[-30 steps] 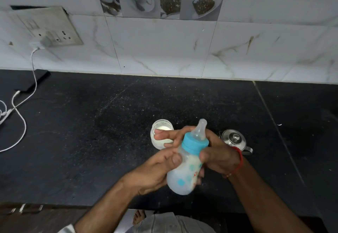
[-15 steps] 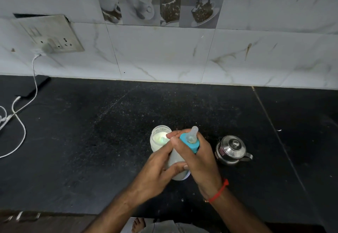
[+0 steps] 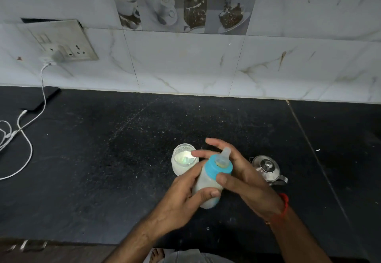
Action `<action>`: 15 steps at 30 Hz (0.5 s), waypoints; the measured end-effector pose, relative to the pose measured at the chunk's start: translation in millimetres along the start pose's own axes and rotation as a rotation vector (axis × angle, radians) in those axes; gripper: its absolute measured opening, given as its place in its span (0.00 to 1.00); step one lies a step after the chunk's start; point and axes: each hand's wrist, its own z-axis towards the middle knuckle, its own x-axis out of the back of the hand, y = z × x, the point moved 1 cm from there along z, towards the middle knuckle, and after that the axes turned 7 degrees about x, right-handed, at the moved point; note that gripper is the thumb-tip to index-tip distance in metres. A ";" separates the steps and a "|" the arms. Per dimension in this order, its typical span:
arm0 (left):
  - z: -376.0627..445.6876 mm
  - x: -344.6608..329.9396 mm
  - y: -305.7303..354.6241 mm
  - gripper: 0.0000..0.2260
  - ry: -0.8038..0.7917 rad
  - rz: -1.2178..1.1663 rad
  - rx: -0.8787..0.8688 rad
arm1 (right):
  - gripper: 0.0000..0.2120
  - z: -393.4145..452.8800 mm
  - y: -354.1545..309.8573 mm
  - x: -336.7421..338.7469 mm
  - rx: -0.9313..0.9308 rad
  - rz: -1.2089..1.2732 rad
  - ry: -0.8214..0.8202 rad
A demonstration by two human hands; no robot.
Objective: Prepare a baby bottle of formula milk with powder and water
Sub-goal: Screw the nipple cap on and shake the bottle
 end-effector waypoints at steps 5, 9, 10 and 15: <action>3.4 2.4 5.4 0.23 0.045 0.106 -0.045 | 0.22 10.2 -6.5 -1.7 0.008 -0.094 0.032; 5.8 9.8 1.3 0.20 0.160 0.246 -0.094 | 0.15 15.2 13.7 -34.4 0.051 -0.248 0.414; 5.9 11.8 0.2 0.19 0.138 0.238 -0.095 | 0.15 15.3 16.6 -38.3 0.059 -0.269 0.429; 5.0 33.9 7.0 0.20 -0.105 0.030 0.022 | 0.21 14.4 -4.9 -13.9 -0.001 -0.084 0.016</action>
